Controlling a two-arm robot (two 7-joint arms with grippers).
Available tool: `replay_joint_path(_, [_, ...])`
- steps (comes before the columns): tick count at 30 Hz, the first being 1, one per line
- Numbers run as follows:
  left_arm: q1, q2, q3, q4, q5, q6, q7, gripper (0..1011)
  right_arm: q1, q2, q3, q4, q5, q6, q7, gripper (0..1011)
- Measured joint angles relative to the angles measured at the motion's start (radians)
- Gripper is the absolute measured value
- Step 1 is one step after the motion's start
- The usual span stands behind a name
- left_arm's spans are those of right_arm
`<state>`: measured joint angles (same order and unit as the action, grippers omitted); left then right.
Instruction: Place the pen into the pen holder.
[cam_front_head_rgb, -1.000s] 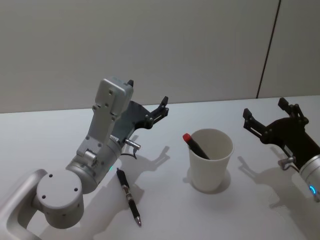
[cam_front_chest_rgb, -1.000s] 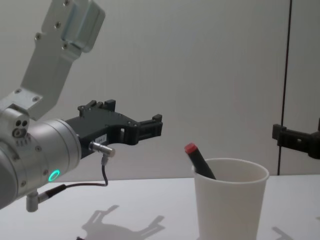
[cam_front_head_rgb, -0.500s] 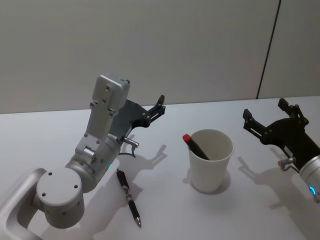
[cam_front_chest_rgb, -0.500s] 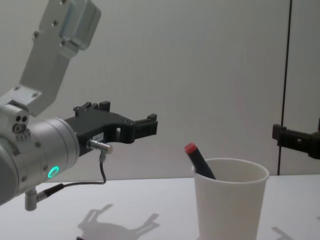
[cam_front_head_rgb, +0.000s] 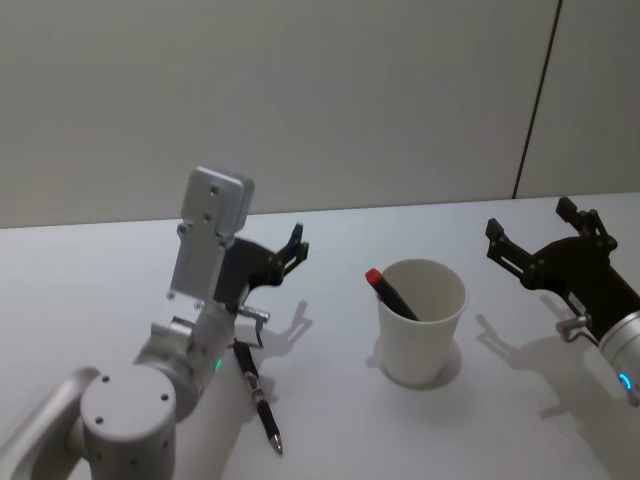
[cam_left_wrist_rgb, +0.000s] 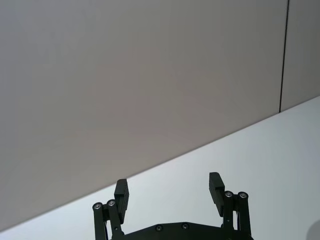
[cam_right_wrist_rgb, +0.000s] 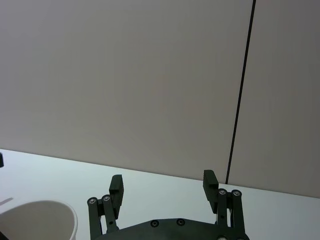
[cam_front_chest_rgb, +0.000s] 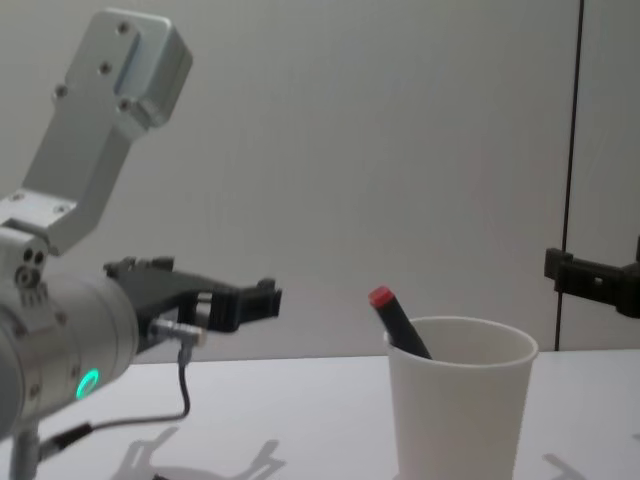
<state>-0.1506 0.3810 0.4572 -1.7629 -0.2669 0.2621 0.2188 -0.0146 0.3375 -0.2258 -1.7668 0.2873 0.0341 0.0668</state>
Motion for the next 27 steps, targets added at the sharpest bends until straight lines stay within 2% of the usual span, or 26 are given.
replay_joint_path(5, [0.042, -0.003, 0.013, -0.048, -0.009, 0.061, 0.09, 1001, 0.0, 0.0, 0.0, 0.0, 0.0, 0.0, 0.0, 1001])
replay_joint_path(10, [0.072, -0.004, 0.022, -0.081, -0.015, 0.104, 0.154, 1001, 0.0, 0.0, 0.0, 0.0, 0.0, 0.0, 0.0, 1001])
replay_joint_path(18, [0.098, -0.006, 0.03, -0.111, -0.02, 0.139, 0.207, 1001, 0.0, 0.0, 0.0, 0.0, 0.0, 0.0, 0.0, 1001])
replay_joint_path(27, [0.112, -0.007, 0.034, -0.128, -0.023, 0.16, 0.237, 1001, 0.0, 0.0, 0.0, 0.0, 0.0, 0.0, 0.0, 1001])
